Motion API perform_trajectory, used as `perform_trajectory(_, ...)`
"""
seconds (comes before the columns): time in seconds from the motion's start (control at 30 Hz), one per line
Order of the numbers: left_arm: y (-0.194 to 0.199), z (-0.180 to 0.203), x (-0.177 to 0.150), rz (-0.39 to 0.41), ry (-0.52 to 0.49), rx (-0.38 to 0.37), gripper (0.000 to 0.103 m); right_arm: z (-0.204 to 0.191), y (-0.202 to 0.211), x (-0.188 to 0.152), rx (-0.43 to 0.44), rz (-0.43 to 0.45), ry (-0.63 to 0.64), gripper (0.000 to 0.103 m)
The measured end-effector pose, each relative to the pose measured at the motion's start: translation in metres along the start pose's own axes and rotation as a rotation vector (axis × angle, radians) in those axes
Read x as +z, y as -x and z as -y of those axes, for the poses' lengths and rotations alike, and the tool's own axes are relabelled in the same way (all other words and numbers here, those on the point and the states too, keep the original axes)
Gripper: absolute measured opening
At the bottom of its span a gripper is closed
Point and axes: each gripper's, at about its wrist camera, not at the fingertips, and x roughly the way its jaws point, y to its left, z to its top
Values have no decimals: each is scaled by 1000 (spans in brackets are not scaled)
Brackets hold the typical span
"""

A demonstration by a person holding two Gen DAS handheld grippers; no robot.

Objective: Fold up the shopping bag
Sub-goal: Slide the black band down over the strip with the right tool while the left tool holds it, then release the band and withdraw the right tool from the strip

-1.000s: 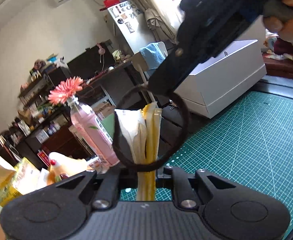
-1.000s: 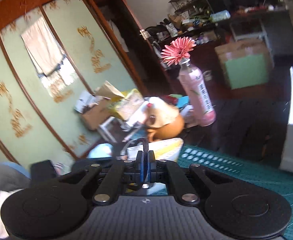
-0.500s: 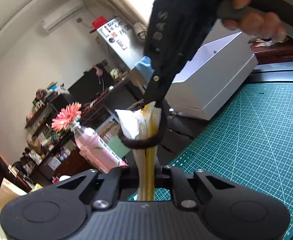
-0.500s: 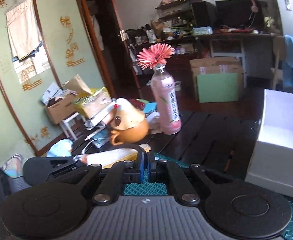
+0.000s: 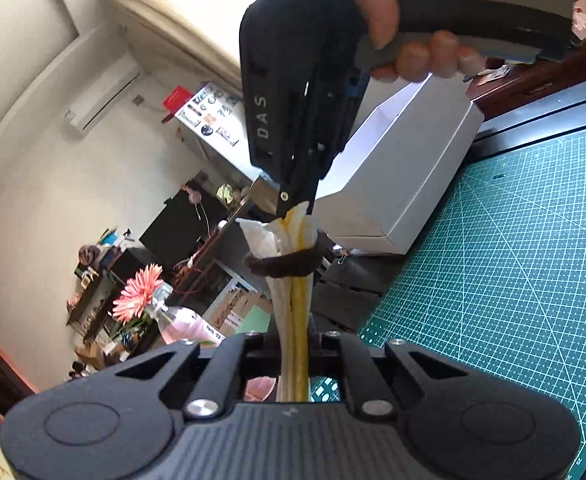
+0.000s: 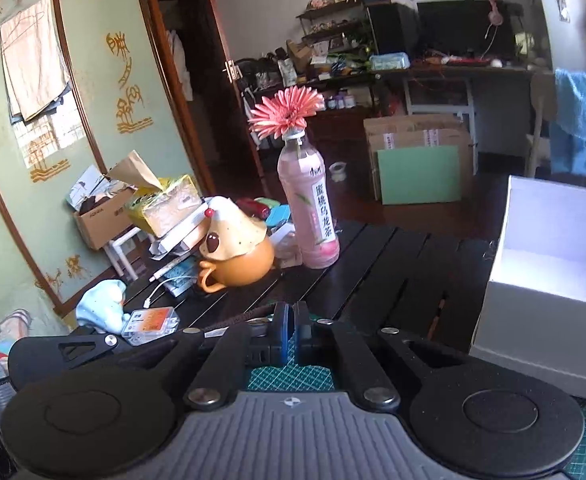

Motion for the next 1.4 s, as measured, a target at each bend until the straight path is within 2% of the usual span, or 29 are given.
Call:
perform_trajectory(0.1, -2, -12, 3, -17, 89, -34, 8, 16, -5, -5, 80, -23, -105, 2)
perform_trajectory(0.23, -13, -35, 4, -77, 264, -90, 9, 29, -17, -16, 191, -45, -246, 3)
perform_trajectory(0.37, -23, -53, 0, -134, 401, -132, 10, 18, -20, -17, 202, -60, -227, 3)
perform_trajectory(0.5, -35, -80, -12, -206, 570, -182, 11, 7, -20, -17, 205, -67, -202, 12)
perform_trajectory(0.57, -39, -88, -18, -231, 615, -201, 11, 3, -17, -16, 194, -55, -187, 14)
perform_trajectory(0.63, -44, -92, -22, -268, 641, -208, 12, 5, -14, -14, 210, -27, -207, 23)
perform_trajectory(0.67, -45, -92, -24, -281, 641, -205, 12, 5, -12, -13, 223, -9, -224, 34)
perform_trajectory(0.7, -47, -90, -25, -295, 633, -198, 12, 3, -9, -12, 229, 5, -231, 41)
perform_trajectory(0.83, -50, -88, -29, -333, 642, -227, 14, -5, -2, -9, 243, 46, -247, 42)
perform_trajectory(0.9, -52, -88, -30, -337, 647, -242, 14, -9, -2, -9, 239, 47, -249, 52)
perform_trajectory(1.0, -52, -82, -27, -338, 601, -190, 14, -16, -1, -9, 234, 49, -251, 60)
perform_trajectory(1.07, -52, -74, -25, -334, 539, -129, 14, -2, -7, -11, 234, 18, -344, 67)
perform_trajectory(1.17, -48, -50, -19, -313, 340, 14, 14, 6, -13, -16, 267, -9, -492, 78)
perform_trajectory(1.23, -45, -32, -17, -284, 198, 100, 15, 11, -17, -18, 313, -24, -580, 78)
perform_trajectory(1.27, -44, -26, -17, -272, 152, 123, 16, 14, -19, -19, 335, -31, -624, 79)
perform_trajectory(1.33, -39, -6, -17, -226, 21, 168, 16, 13, -22, -20, 316, -45, -624, 79)
perform_trajectory(1.4, -35, 7, -17, -194, -54, 179, 17, 11, -25, -20, 292, -58, -617, 79)
